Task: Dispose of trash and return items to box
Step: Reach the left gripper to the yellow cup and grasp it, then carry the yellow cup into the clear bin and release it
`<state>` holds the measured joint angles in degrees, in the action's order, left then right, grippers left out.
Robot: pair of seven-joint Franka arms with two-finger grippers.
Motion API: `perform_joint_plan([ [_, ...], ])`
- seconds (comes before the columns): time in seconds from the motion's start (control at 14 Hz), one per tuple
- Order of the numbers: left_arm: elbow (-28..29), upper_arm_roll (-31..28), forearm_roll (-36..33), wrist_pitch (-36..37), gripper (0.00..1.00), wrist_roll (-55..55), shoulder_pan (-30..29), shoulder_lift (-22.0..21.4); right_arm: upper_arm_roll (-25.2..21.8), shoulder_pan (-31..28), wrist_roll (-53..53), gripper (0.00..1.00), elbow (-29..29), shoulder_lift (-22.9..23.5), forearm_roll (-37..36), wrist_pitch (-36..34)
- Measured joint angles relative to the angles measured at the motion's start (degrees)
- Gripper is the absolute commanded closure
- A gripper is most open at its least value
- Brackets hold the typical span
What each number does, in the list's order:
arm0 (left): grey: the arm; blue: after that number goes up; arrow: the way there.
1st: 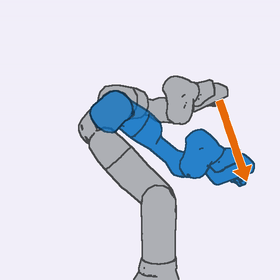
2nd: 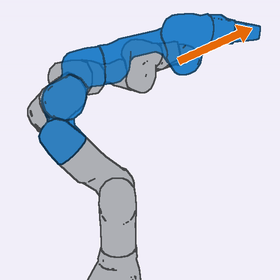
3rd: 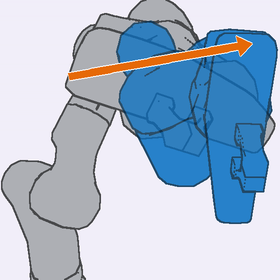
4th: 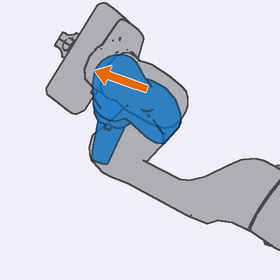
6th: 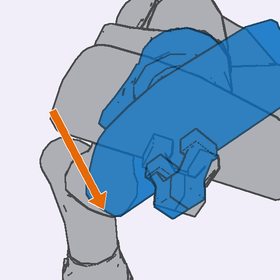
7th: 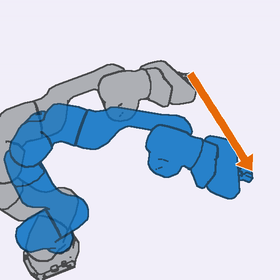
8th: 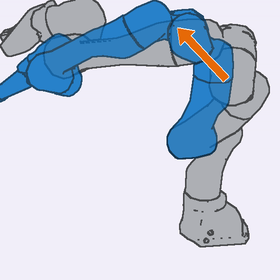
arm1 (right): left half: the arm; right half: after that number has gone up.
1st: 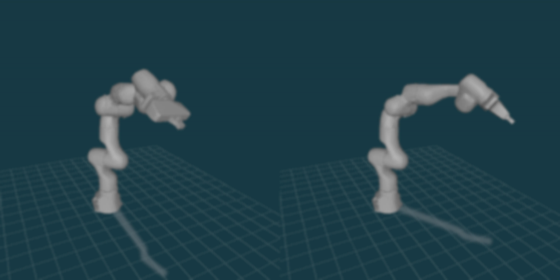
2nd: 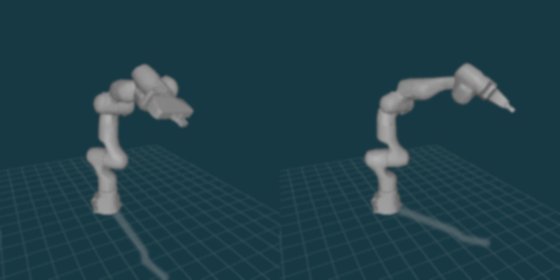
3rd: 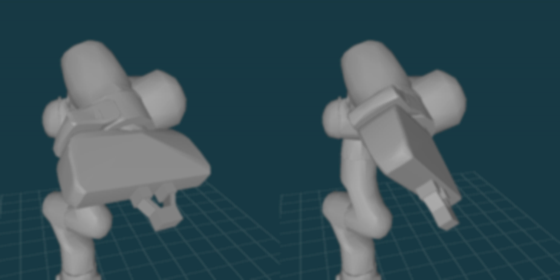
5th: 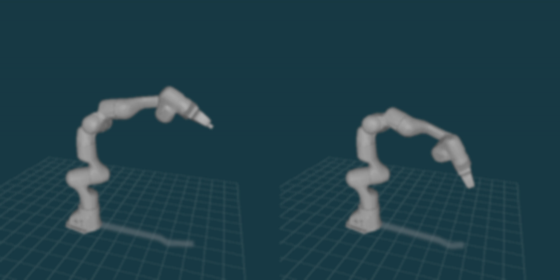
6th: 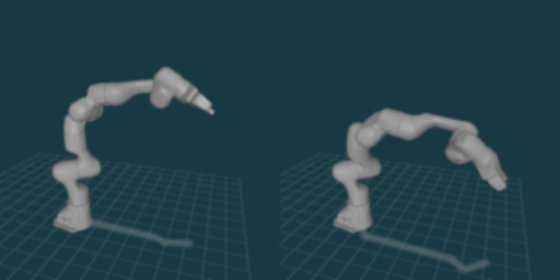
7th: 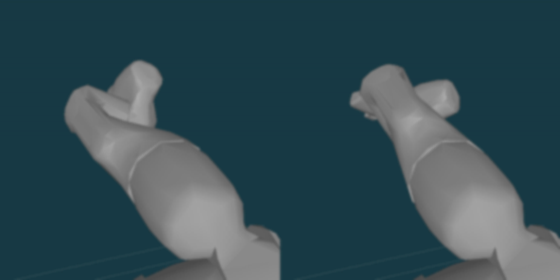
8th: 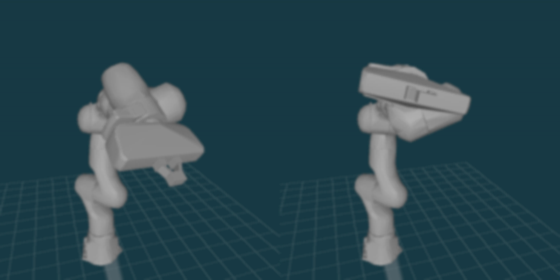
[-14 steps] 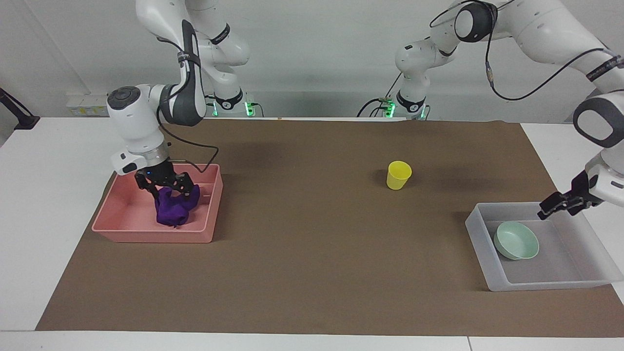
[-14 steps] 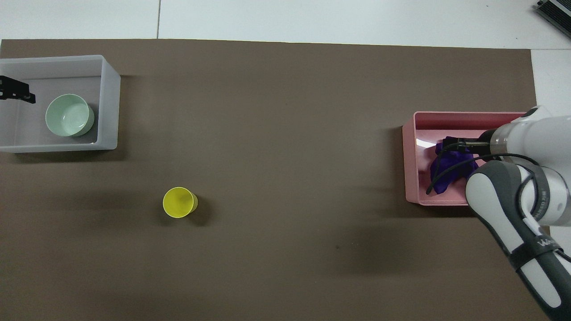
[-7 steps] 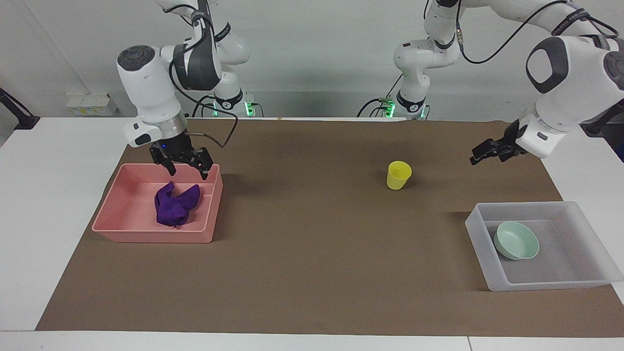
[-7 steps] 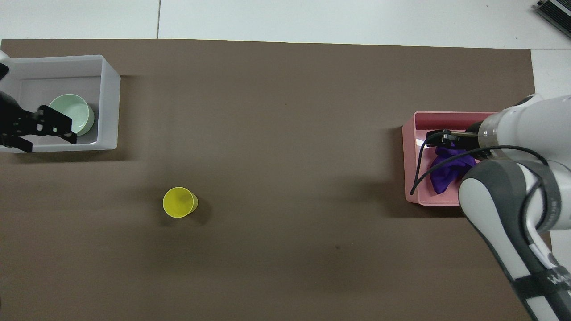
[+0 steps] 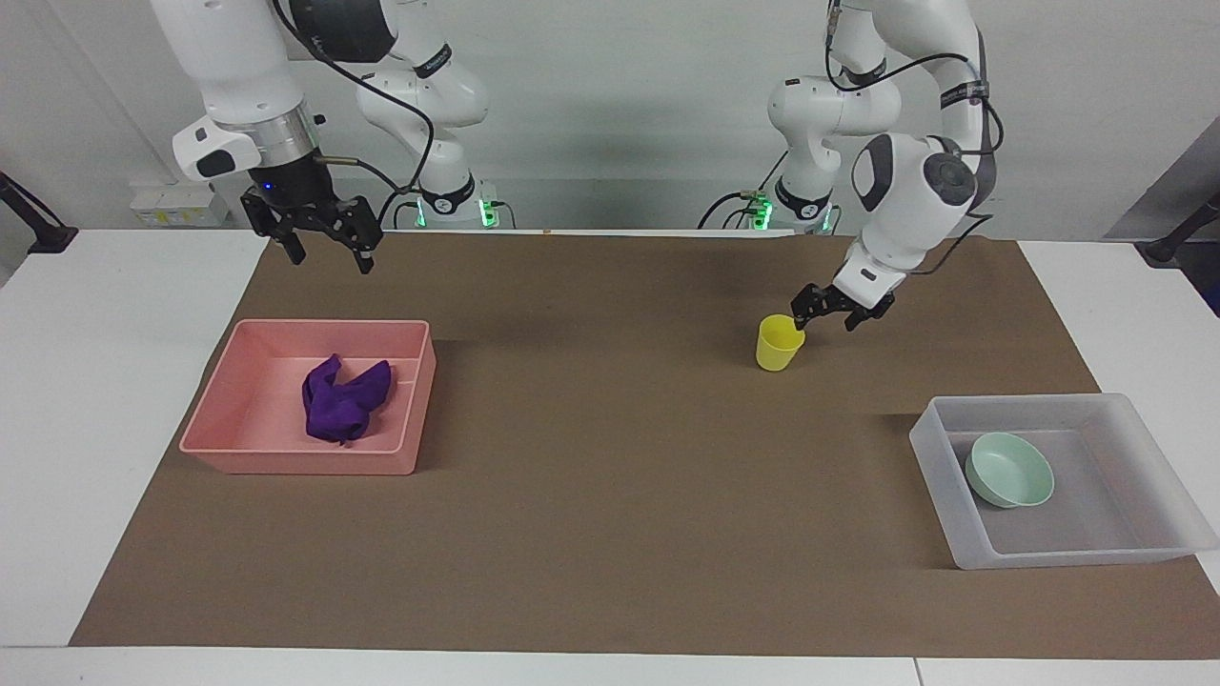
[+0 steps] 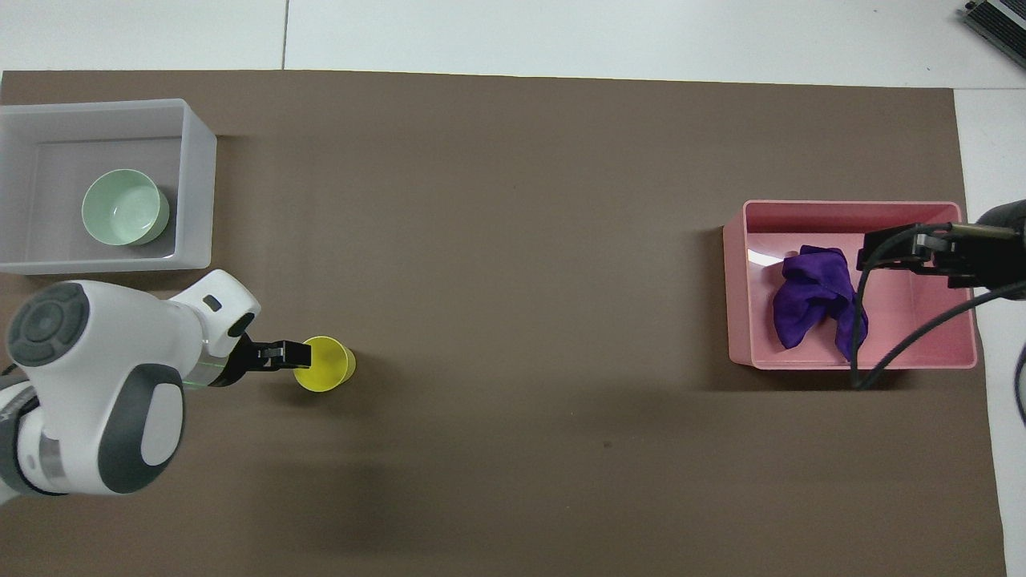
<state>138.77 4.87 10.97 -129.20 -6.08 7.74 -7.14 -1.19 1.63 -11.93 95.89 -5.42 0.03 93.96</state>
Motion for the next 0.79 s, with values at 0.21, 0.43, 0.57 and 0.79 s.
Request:
perform_joint_plan([
  [0.21,1.2,-0.2,0.0,-1.8,0.98,-0.6,0.3,1.0,-0.1,-1.7,1.9,0.00,-3.4,-0.4,0.0,-5.4],
  [0.43,1.2,-0.3,0.1,-1.8,1.00,-1.5,0.3,1.6,-0.1,-2.5,4.7,0.00,-3.7,-0.9,0.0,-6.1],
  [0.57,0.3,-0.2,0.7,-1.2,1.00,-3.5,0.4,1.8,-0.1,-2.5,4.8,0.00,-3.5,-0.9,0.0,-6.2],
  [0.79,-4.8,-0.7,0.7,7.0,1.00,-5.0,0.1,1.8,-0.1,-2.5,4.9,0.00,-3.3,-0.9,0.0,-6.2],
])
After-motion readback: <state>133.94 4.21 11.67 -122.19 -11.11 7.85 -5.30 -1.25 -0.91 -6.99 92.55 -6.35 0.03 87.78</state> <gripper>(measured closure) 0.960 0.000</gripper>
